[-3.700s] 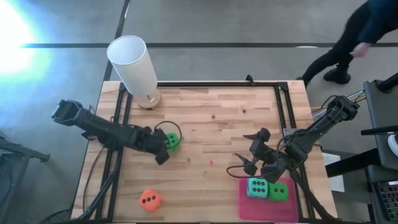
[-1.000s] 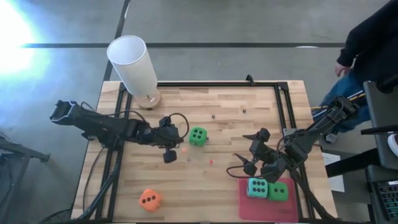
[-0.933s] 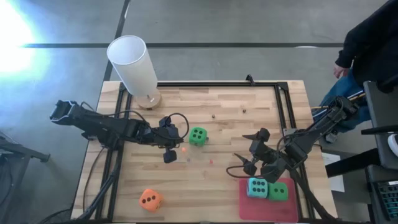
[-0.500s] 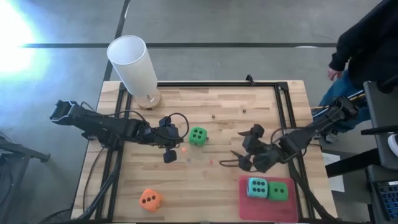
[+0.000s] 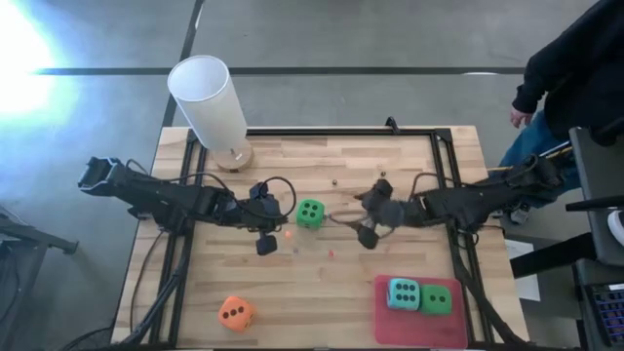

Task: Pick & Place Dice
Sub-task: Put the large green die into the bin

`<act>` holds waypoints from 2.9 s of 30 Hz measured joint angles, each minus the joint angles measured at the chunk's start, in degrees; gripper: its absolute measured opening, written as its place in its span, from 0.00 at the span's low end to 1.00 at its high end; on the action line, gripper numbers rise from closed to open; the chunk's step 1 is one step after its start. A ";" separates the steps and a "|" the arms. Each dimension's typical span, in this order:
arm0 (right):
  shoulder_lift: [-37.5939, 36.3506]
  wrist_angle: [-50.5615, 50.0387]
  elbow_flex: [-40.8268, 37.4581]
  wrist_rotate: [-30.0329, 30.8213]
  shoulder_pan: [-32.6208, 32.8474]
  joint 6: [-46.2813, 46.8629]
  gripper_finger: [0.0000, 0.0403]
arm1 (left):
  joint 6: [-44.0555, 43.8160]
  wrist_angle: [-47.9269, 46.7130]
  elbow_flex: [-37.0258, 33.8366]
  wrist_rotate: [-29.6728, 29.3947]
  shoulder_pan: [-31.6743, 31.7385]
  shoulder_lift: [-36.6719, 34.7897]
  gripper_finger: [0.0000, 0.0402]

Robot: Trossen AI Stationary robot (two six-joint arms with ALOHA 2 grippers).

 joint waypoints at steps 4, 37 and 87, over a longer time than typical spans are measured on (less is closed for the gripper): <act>0.05 5.02 -2.01 -2.00 -2.87 -2.91 0.99 | -0.02 -0.02 0.00 0.00 -0.02 0.00 0.09; 13.45 7.50 6.10 -6.90 -3.44 -10.42 0.99 | 1.51 6.47 -11.32 -0.17 -0.15 -13.57 0.09; 13.77 4.87 11.76 -14.36 -3.40 -7.87 0.99 | 1.44 5.99 -13.18 -0.16 -0.15 -15.72 0.09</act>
